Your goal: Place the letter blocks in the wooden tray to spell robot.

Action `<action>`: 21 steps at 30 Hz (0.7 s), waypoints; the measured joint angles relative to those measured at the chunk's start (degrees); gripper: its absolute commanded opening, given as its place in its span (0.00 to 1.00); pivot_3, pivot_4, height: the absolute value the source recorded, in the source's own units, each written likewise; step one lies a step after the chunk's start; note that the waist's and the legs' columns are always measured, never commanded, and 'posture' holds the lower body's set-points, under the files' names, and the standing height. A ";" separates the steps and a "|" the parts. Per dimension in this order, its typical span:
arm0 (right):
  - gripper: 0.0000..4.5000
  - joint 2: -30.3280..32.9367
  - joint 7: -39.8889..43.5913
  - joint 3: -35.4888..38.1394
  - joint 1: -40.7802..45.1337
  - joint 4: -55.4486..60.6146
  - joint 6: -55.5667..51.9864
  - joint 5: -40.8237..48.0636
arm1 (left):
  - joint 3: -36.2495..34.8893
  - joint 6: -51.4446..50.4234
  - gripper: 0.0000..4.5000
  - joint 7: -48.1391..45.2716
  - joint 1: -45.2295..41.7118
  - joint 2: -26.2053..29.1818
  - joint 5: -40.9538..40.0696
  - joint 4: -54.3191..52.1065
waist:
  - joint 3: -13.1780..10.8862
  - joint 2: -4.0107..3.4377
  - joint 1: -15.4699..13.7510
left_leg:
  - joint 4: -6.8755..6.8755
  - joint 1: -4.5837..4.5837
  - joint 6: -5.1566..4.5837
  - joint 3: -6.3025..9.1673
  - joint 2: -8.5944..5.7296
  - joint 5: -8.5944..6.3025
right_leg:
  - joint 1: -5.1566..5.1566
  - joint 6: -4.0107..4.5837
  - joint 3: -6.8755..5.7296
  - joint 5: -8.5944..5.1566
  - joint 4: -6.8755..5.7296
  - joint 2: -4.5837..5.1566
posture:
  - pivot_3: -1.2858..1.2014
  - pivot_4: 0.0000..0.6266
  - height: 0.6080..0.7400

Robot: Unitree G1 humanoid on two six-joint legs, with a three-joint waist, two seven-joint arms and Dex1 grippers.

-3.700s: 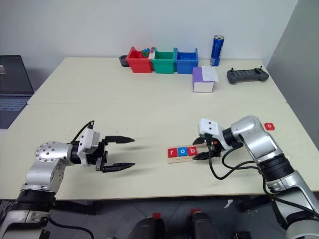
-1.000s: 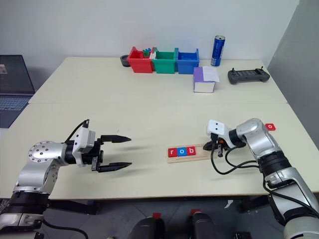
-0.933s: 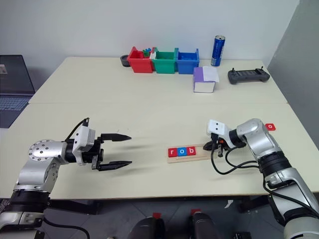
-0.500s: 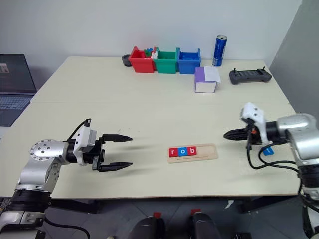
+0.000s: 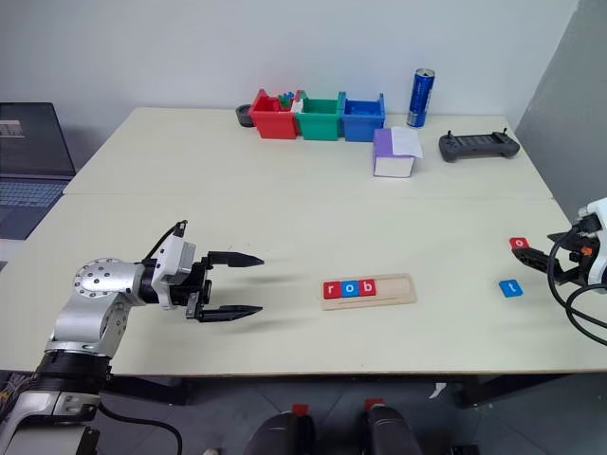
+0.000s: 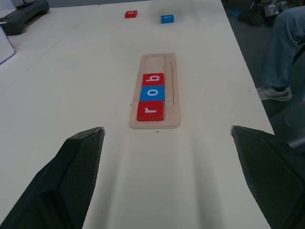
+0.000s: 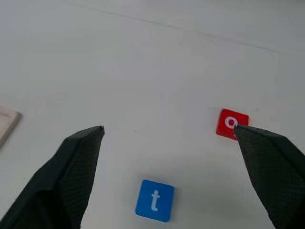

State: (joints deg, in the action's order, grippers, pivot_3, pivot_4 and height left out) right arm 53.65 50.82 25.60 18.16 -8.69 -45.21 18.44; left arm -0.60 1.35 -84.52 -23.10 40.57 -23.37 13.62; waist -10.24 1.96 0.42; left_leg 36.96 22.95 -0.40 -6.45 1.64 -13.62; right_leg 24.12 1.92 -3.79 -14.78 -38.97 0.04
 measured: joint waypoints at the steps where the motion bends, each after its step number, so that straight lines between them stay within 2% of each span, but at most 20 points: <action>1: 0.99 -0.48 -1.22 -0.11 0.49 -0.82 0.02 -0.16 | 0.19 0.00 1.00 -0.04 -0.02 -0.05 0.01 0.12 | 0.00 0.00 0.00 | -0.01 0.00 0.00 -0.01 0.00 0.00 | 0.00 0.00 0.01 0.00 0.00 0.00 | 0.52 0.24 1.00; 7: 0.99 -2.14 -6.26 -2.21 1.87 -3.80 1.04 -0.55 | 0.21 0.01 1.00 -0.08 0.04 0.14 -0.01 0.16 | 0.00 0.00 -0.04 | 0.00 0.01 0.00 0.00 -0.02 0.00 | -0.01 0.00 0.03 0.00 0.01 0.00 | 0.52 0.24 1.00; 13: 0.99 -2.28 -12.48 -2.00 7.79 -13.69 5.13 -1.78 | 0.18 -0.06 1.00 0.08 0.39 0.30 -0.03 -0.07 | 0.00 -0.01 -0.03 | -0.01 0.01 0.00 -0.02 -0.02 0.00 | 0.00 0.00 0.04 0.00 0.01 -0.01 | 0.52 0.24 1.00; 21: 0.99 -1.97 -11.68 -4.59 7.73 -16.25 7.54 -2.70 | 0.17 -0.82 1.00 0.27 1.09 0.45 -0.10 -1.72 | 0.00 -0.01 -0.04 | 0.00 0.00 0.00 -0.02 -0.02 0.00 | -0.01 0.00 0.05 0.00 0.01 -0.01 | 0.52 0.24 1.00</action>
State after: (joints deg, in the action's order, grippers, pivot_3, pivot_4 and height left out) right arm 51.68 39.13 21.01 25.89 -24.94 -37.67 15.74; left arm -0.44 0.53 -84.26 -22.01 41.02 -23.46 11.90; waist -10.24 1.95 0.38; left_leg 36.96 22.95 -0.40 -6.46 1.61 -13.62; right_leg 24.11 1.92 -3.74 -14.78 -38.96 0.04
